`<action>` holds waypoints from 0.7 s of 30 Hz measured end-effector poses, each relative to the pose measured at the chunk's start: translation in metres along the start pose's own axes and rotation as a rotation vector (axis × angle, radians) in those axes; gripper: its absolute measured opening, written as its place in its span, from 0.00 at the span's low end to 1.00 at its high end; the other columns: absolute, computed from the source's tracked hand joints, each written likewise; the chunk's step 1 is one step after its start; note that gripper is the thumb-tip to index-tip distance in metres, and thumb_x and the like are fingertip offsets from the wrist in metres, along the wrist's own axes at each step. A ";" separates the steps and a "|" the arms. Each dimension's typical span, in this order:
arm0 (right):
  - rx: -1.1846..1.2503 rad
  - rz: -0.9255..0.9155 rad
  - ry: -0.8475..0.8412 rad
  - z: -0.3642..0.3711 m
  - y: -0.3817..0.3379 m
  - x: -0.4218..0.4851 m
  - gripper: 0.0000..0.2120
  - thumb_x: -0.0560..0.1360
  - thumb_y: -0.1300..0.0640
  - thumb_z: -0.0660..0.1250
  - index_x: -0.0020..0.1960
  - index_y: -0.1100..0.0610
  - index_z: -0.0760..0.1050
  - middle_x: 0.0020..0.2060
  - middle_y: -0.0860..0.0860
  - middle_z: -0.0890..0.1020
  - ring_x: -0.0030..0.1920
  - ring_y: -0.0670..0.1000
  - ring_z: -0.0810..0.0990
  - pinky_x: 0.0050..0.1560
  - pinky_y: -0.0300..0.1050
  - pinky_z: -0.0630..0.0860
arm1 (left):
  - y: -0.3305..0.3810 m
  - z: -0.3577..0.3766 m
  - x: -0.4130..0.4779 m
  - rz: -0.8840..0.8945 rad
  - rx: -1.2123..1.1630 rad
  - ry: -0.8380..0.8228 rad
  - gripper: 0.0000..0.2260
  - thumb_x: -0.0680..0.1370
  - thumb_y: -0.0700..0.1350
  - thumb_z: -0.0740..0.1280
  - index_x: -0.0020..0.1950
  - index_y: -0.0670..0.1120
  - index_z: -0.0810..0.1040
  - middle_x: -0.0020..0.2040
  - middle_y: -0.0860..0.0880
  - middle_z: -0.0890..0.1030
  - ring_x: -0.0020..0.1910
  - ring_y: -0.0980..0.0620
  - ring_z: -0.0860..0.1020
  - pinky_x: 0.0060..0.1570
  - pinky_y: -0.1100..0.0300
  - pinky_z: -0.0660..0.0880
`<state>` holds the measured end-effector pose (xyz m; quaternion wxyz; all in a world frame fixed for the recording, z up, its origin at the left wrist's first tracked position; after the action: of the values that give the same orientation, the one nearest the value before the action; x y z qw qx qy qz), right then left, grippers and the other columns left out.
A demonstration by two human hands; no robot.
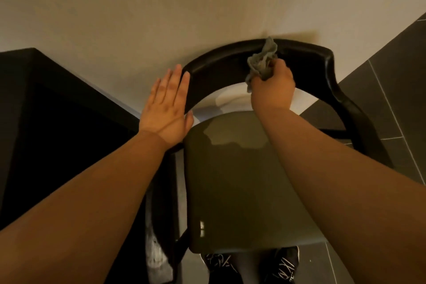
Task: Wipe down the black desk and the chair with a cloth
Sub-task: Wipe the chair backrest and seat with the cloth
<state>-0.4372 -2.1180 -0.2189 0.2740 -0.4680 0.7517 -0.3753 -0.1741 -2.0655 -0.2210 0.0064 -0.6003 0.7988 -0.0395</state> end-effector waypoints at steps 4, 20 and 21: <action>0.028 -0.040 -0.095 0.066 -0.027 -0.033 0.18 0.77 0.57 0.73 0.65 0.58 0.75 0.61 0.55 0.79 0.60 0.55 0.79 0.59 0.47 0.77 | 0.003 0.024 -0.001 0.083 -0.166 -0.003 0.49 0.80 0.57 0.64 0.83 0.46 0.28 0.84 0.44 0.32 0.85 0.43 0.45 0.84 0.45 0.48; 0.021 -0.288 -0.134 0.080 -0.055 -0.067 0.16 0.78 0.63 0.69 0.64 0.54 0.77 0.60 0.54 0.77 0.54 0.53 0.80 0.53 0.47 0.79 | 0.001 0.040 -0.002 0.096 -0.262 -0.009 0.55 0.76 0.61 0.69 0.83 0.47 0.28 0.82 0.47 0.26 0.85 0.46 0.43 0.84 0.45 0.49; -0.030 -0.337 -0.179 0.086 -0.058 -0.074 0.16 0.77 0.64 0.68 0.64 0.55 0.77 0.60 0.55 0.77 0.54 0.54 0.80 0.53 0.48 0.79 | 0.001 0.040 -0.002 0.095 -0.267 -0.007 0.55 0.76 0.60 0.70 0.84 0.48 0.29 0.82 0.48 0.26 0.85 0.45 0.45 0.83 0.46 0.49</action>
<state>-0.3121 -2.0936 -0.2156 0.2659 -0.6228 0.6408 -0.3616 -0.1722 -2.0653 -0.2611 -0.0691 -0.5575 0.8243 0.0697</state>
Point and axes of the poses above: each hand's wrist, its own x-axis towards the middle knuckle, its own z-axis out of the palm, y = z × x, the point moved 9 cm from there along x, towards the middle knuckle
